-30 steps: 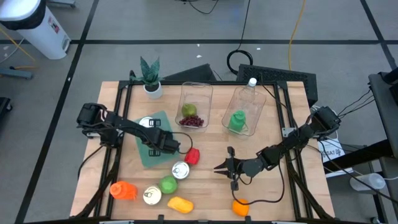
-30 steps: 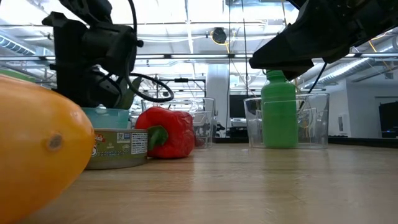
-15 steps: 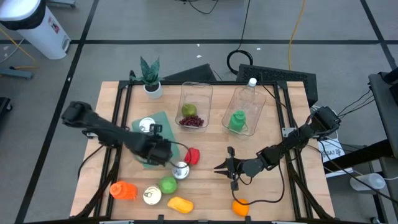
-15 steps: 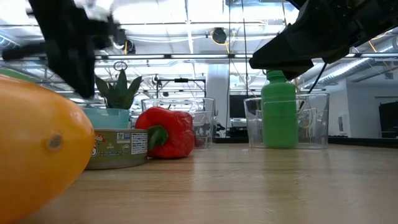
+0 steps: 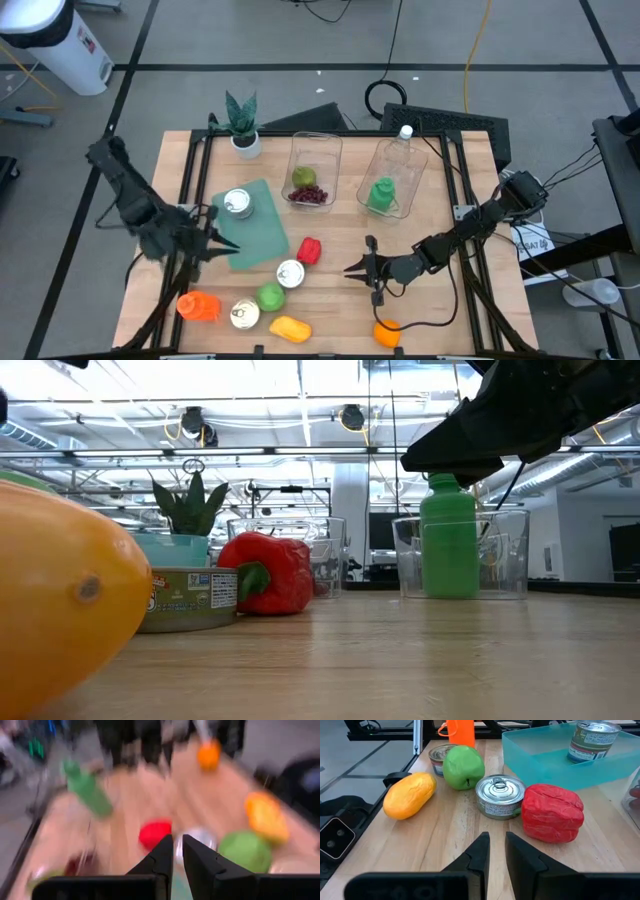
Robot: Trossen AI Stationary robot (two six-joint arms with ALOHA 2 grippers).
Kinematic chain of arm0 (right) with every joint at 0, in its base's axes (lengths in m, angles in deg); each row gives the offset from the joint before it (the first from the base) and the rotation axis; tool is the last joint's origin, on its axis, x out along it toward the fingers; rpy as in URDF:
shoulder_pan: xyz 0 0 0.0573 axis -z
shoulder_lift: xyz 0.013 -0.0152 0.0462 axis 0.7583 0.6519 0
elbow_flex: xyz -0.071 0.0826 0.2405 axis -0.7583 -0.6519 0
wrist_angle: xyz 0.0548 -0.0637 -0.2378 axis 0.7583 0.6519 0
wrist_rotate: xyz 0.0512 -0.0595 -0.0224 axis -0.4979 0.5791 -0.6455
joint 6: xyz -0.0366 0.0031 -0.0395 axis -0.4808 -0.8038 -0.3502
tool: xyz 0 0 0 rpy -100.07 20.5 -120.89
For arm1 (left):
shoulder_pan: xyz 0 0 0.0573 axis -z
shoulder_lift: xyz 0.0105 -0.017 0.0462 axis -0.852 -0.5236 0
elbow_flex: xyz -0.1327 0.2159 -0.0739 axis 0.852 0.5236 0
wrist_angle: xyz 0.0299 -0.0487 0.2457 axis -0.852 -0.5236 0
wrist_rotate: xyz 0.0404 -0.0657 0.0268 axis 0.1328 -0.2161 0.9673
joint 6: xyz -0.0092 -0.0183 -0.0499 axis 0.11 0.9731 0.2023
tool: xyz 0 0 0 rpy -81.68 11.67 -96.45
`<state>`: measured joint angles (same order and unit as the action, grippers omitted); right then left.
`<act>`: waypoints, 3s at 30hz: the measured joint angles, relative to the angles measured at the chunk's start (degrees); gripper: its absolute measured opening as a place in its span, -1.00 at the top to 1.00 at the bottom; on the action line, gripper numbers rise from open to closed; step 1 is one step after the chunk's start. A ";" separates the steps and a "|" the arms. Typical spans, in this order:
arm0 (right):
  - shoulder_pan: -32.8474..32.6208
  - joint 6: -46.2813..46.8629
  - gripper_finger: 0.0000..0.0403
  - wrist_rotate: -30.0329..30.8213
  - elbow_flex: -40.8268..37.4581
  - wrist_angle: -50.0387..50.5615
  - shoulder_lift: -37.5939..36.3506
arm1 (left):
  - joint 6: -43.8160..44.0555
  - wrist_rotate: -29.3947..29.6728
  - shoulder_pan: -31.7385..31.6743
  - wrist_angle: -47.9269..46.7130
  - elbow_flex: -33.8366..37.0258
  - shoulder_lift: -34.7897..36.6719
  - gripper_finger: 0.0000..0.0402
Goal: Pick & Place Food Item
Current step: Put the orange water bottle into the right transparent bin
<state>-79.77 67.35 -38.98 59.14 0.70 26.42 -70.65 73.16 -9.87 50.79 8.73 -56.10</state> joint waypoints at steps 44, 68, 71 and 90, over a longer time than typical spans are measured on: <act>7.28 -15.14 0.76 -7.46 0.00 -16.53 -0.02 | -25.51 -1.76 6.24 57.23 32.35 15.12 0.75; 19.21 -20.62 0.99 -17.97 -0.02 -14.94 -0.02 | -12.20 -21.07 -24.85 47.89 32.40 16.38 0.75; 19.39 -19.68 0.99 -17.88 -0.02 -14.45 -0.02 | -7.96 -21.11 -25.29 46.67 32.38 15.94 0.75; 17.09 -19.52 0.98 -18.05 -0.03 -11.78 0.02 | -3.43 -17.55 -24.10 43.42 32.38 14.42 0.75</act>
<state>-62.67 47.83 -57.03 59.11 -11.08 26.44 -74.08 55.61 -33.97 94.21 41.11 -41.69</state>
